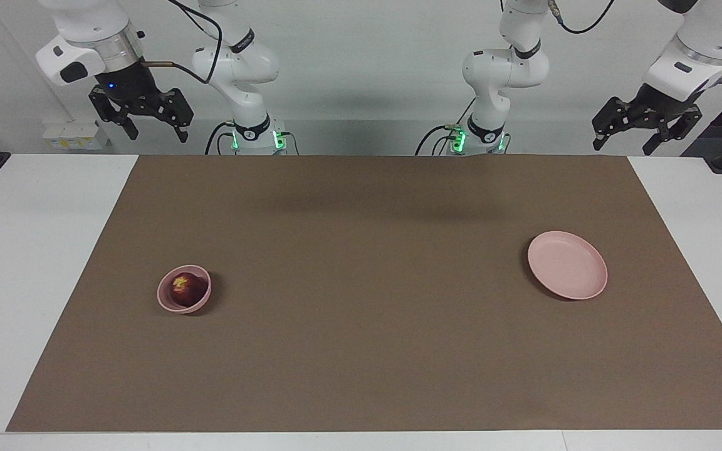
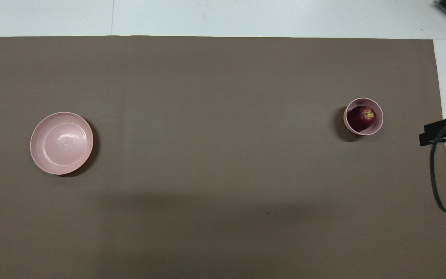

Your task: Move apple from plate to bowl

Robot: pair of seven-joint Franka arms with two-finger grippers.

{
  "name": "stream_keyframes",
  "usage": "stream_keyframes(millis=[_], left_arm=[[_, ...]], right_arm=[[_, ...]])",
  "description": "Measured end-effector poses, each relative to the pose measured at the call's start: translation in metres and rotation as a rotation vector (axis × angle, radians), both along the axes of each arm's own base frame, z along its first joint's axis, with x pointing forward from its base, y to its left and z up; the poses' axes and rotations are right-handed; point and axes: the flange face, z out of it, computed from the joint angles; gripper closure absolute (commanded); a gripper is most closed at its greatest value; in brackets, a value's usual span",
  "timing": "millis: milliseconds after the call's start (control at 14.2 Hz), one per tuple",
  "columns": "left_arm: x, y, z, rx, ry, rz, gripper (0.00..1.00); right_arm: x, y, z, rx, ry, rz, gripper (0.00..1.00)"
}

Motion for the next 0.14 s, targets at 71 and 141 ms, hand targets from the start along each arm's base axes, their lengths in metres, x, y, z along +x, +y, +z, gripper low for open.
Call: stream_keyframes(millis=[71, 141], left_arm=[[0.0, 0.0, 0.0, 0.0, 0.0, 0.0, 0.0], [0.0, 0.0, 0.0, 0.0, 0.0, 0.0, 0.0]], right_arm=[[0.0, 0.0, 0.0001, 0.0, 0.0, 0.0, 0.0], [-0.0001, 0.0001, 0.0002, 0.0, 0.0, 0.0, 0.0]])
